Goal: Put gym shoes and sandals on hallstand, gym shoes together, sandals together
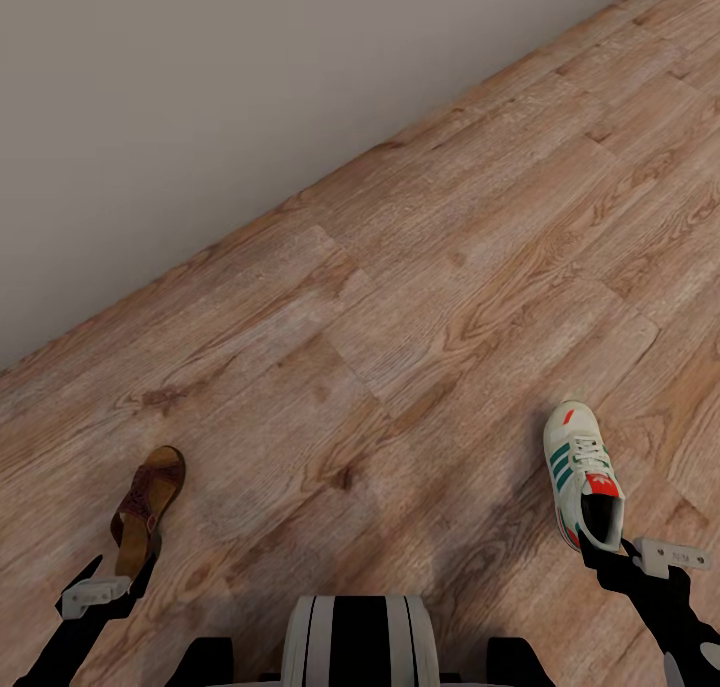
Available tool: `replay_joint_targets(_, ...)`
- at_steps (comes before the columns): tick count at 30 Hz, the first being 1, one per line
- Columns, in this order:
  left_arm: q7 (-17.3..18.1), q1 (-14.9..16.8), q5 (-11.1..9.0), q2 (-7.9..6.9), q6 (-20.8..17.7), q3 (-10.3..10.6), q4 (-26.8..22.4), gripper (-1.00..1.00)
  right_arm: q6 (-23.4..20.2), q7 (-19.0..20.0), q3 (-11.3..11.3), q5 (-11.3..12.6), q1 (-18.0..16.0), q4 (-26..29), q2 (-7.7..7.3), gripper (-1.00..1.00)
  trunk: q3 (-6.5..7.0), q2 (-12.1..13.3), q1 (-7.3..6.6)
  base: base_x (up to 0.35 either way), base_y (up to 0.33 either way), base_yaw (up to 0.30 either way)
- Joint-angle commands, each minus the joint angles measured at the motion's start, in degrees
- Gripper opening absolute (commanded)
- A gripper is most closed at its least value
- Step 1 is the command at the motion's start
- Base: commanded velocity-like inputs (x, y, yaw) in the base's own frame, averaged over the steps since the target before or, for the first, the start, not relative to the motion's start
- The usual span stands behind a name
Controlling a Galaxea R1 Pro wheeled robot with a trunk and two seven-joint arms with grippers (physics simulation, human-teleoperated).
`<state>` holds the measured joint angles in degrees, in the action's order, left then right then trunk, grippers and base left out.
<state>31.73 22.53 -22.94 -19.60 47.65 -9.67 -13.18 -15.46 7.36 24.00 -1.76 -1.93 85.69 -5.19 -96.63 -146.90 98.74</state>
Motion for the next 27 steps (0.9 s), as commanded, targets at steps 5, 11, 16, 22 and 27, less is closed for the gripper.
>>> replay_joint_targets(5, 0.0, 0.2, 0.0, 0.00, 0.0, 0.0, 0.0, 1.00, 0.0, -0.1, 0.0, 0.1, 0.0, 0.0, 0.00, -1.00, 0.00, 0.0, 0.00, 0.000, 0.000, 0.000)
replay_joint_targets(11, 0.0, 0.3, 0.0, 0.00, 0.0, 0.0, 0.0, 1.00, 0.0, -0.1, 0.0, 0.1, 0.0, 0.0, 0.00, -1.00, 0.00, 0.0, 0.00, 0.000, 0.000, 0.000)
replay_joint_targets(16, 0.0, 0.4, 0.0, -0.02, 0.0, 0.0, 0.0, 1.00, 0.0, -0.1, 0.0, 0.1, 0.0, 0.0, 0.00, -1.00, 0.00, 0.0, 0.00, 0.000, 0.000, 0.000)
replay_joint_targets(22, 0.0, 0.4, 0.0, -0.06, 0.0, 0.0, 0.0, 1.00, 0.0, -0.1, 0.0, 0.1, 0.0, 0.0, 0.00, -1.00, 0.00, 0.0, 0.00, 0.000, 0.000, 0.000)
replay_joint_targets(27, 0.0, 0.4, 0.0, -0.07, 0.0, 0.0, 0.0, 1.00, 0.0, -0.1, 0.0, 0.1, 0.0, 0.0, 0.00, -1.00, 0.00, 0.0, 0.00, 0.000, 0.000, 0.000)
